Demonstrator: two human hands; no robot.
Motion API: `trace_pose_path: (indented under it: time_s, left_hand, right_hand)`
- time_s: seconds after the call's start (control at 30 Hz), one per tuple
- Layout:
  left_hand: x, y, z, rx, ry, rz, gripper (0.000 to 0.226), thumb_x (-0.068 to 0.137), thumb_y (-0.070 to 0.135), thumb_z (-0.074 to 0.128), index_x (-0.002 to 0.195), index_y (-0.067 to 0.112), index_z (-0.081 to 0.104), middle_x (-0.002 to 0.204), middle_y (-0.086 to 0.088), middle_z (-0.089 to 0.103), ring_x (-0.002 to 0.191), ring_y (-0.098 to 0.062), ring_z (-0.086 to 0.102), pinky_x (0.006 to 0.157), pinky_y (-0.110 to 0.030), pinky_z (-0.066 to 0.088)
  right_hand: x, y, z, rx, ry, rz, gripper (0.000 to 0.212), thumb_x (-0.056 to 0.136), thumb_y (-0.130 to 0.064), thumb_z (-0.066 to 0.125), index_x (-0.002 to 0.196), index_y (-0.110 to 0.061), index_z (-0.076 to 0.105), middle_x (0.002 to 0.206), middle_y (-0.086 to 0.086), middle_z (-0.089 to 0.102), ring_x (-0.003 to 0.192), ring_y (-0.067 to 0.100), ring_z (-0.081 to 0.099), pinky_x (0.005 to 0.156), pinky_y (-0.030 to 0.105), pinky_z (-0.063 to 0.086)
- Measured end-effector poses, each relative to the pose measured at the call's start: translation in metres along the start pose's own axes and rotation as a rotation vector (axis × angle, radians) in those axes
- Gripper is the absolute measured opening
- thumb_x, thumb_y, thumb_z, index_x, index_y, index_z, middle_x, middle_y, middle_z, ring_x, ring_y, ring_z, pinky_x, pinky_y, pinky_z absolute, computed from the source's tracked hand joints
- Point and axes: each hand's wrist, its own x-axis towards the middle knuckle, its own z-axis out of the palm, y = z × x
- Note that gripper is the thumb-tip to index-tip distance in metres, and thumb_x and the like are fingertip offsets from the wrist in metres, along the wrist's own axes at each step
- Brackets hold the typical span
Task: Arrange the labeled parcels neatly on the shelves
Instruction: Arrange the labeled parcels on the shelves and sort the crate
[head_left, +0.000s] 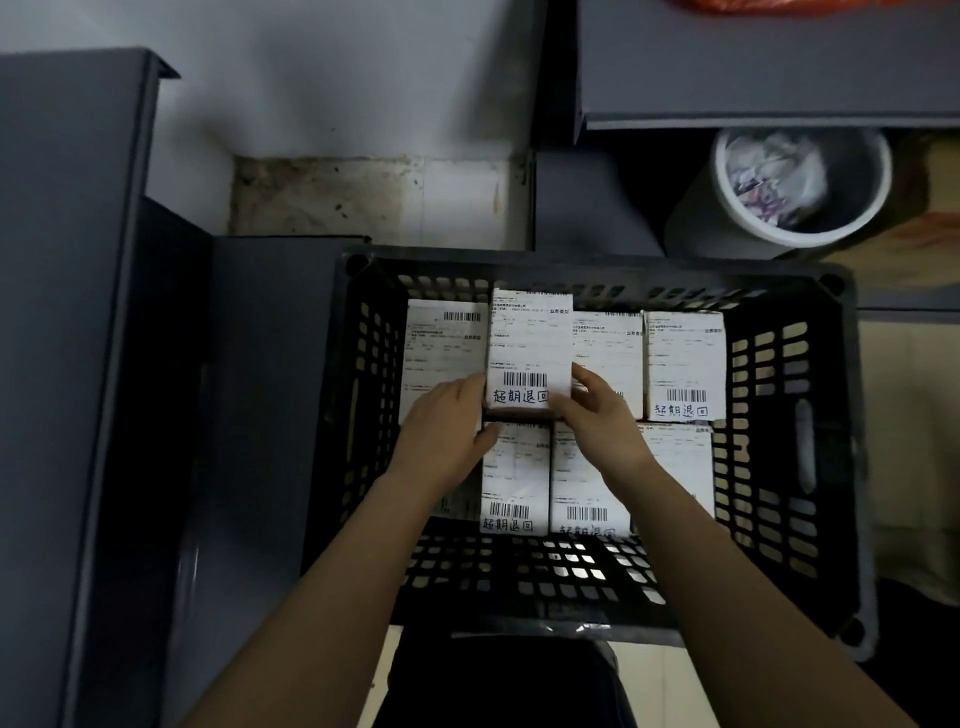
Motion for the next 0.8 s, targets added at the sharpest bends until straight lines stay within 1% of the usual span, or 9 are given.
trace_pose_path:
  time_s: [0.03,0.1,0.17,0.23,0.3,0.37,0.63,0.7,0.8]
  left_hand:
    - [0.0,-0.001,0.001,0.007,0.004,0.004,0.044,0.091,0.031,0.062,0.131,0.014,0.048,0.121,-0.004,0.059,0.109,-0.024,0.053,0.085,-0.034,0.042]
    - [0.001,-0.002,0.0,0.017,0.037,0.014,0.046,0.091,0.029,0.062,0.133,0.016,0.048,0.124,-0.003,0.057,0.111,-0.023,0.052,0.087,-0.034,0.042]
    - [0.002,0.0,-0.001,0.017,0.089,0.028,0.055,0.091,0.027,0.062,0.14,0.015,0.043,0.136,-0.004,0.05,0.122,-0.023,0.047,0.097,-0.036,0.042]
    - [0.004,0.003,0.001,0.052,0.111,0.081,0.064,0.09,0.025,0.064,0.147,0.013,0.036,0.15,-0.007,0.038,0.136,-0.024,0.037,0.108,-0.041,0.037]
    - [0.008,0.005,0.004,0.104,0.098,0.139,0.066,0.088,0.022,0.067,0.147,0.012,0.037,0.155,-0.007,0.031,0.14,-0.025,0.031,0.108,-0.041,0.034]
    - [0.011,0.007,0.007,0.136,0.067,0.15,0.063,0.088,0.021,0.068,0.144,0.012,0.041,0.156,-0.006,0.03,0.141,-0.026,0.03,0.108,-0.042,0.034]
    - [0.017,0.009,0.002,0.197,0.026,0.148,0.058,0.086,0.029,0.068,0.137,0.013,0.045,0.148,-0.004,0.037,0.139,-0.024,0.03,0.115,-0.039,0.026]
    - [0.013,0.014,-0.01,0.202,0.027,0.141,0.056,0.087,0.03,0.067,0.137,0.015,0.046,0.141,-0.003,0.043,0.134,-0.023,0.036,0.112,-0.037,0.026]
    - [-0.003,0.024,-0.038,0.187,0.081,0.139,0.049,0.087,0.024,0.066,0.133,0.013,0.052,0.127,-0.005,0.054,0.12,-0.024,0.049,0.102,-0.037,0.036]
  right_hand:
    - [0.0,0.0,0.001,-0.091,0.026,-0.023,0.048,0.095,-0.02,0.062,0.14,-0.022,0.047,0.129,-0.002,0.061,0.112,0.011,0.058,0.091,0.027,0.046]
    - [-0.001,0.002,0.0,-0.297,0.108,-0.092,0.055,0.093,-0.025,0.064,0.143,-0.023,0.042,0.137,0.001,0.053,0.122,0.017,0.053,0.099,0.036,0.046]
    - [-0.003,0.001,-0.002,-0.483,0.152,-0.244,0.061,0.093,-0.024,0.064,0.147,-0.024,0.037,0.148,0.002,0.041,0.133,0.019,0.042,0.108,0.037,0.039]
    - [-0.002,-0.002,-0.002,-0.653,0.113,-0.383,0.062,0.094,-0.022,0.062,0.149,-0.027,0.034,0.157,0.0,0.028,0.142,0.019,0.029,0.11,0.032,0.031]
    - [0.001,-0.003,-0.002,-0.814,0.042,-0.431,0.06,0.096,-0.022,0.059,0.15,-0.027,0.034,0.161,-0.001,0.019,0.145,0.02,0.022,0.113,0.032,0.028]
    - [0.006,-0.001,-0.002,-0.936,0.007,-0.431,0.058,0.097,-0.023,0.057,0.15,-0.025,0.033,0.163,0.0,0.014,0.145,0.024,0.02,0.116,0.037,0.026]
    - [0.001,-0.007,0.001,-1.067,0.032,-0.412,0.058,0.099,-0.026,0.053,0.152,-0.024,0.028,0.163,0.0,0.011,0.147,0.028,0.013,0.119,0.042,0.02]
    - [-0.008,-0.02,0.002,-1.068,0.056,-0.426,0.058,0.099,-0.026,0.053,0.151,-0.022,0.028,0.162,0.001,0.013,0.147,0.026,0.012,0.119,0.039,0.019]
    - [-0.031,-0.046,0.002,-1.074,0.068,-0.497,0.055,0.097,-0.023,0.055,0.148,-0.021,0.035,0.159,0.003,0.024,0.144,0.024,0.02,0.116,0.034,0.021]
